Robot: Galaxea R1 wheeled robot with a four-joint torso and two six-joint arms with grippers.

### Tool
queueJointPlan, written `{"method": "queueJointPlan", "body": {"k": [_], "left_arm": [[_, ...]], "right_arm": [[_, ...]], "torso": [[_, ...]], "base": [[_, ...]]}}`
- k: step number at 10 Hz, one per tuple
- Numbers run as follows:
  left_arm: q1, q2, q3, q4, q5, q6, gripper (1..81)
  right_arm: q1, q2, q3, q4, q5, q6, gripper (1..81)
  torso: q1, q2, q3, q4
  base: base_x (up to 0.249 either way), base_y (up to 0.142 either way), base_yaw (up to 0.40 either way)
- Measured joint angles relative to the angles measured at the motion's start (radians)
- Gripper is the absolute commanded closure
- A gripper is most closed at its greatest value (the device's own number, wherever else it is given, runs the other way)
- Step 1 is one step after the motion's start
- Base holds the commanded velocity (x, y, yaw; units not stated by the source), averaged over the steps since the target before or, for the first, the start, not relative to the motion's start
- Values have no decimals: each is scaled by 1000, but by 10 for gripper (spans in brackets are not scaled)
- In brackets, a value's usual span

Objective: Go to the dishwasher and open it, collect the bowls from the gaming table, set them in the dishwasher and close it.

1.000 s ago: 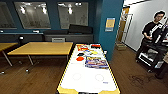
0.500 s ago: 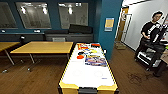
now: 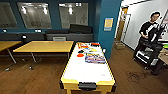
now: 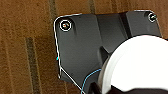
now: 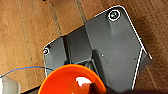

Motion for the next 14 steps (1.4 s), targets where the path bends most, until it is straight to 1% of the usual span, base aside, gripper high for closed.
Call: {"method": "queueJointPlan", "body": {"k": [5, 8, 11, 12, 14], "left_arm": [[3, 15, -13, 0, 0, 0, 811], [5, 28, -32, 0, -1, 0, 811], [8, 29, -37, 0, 0, 4, 811], [10, 28, -37, 0, 0, 14, 811], [22, 28, -37, 0, 2, 18, 811]], "right_arm": [[-3, 1, -6, 0, -9, 0, 811], [-3, 23, -16, -2, -11, 0, 811], [-3, 28, -57, -4, -11, 0, 811], [-4, 34, -57, -8, -13, 0, 811], [-9, 41, -59, -18, -17, 0, 811]], "torso": [[0, 0, 0, 0], [0, 0, 0, 0], [0, 0, 0, 0], [0, -1, 0, 0], [0, -2, 0, 0]], "base": [[-140, 0, 0], [-144, 0, 0], [-136, 0, 0], [-72, 0, 0], [0, 0, 0]]}}
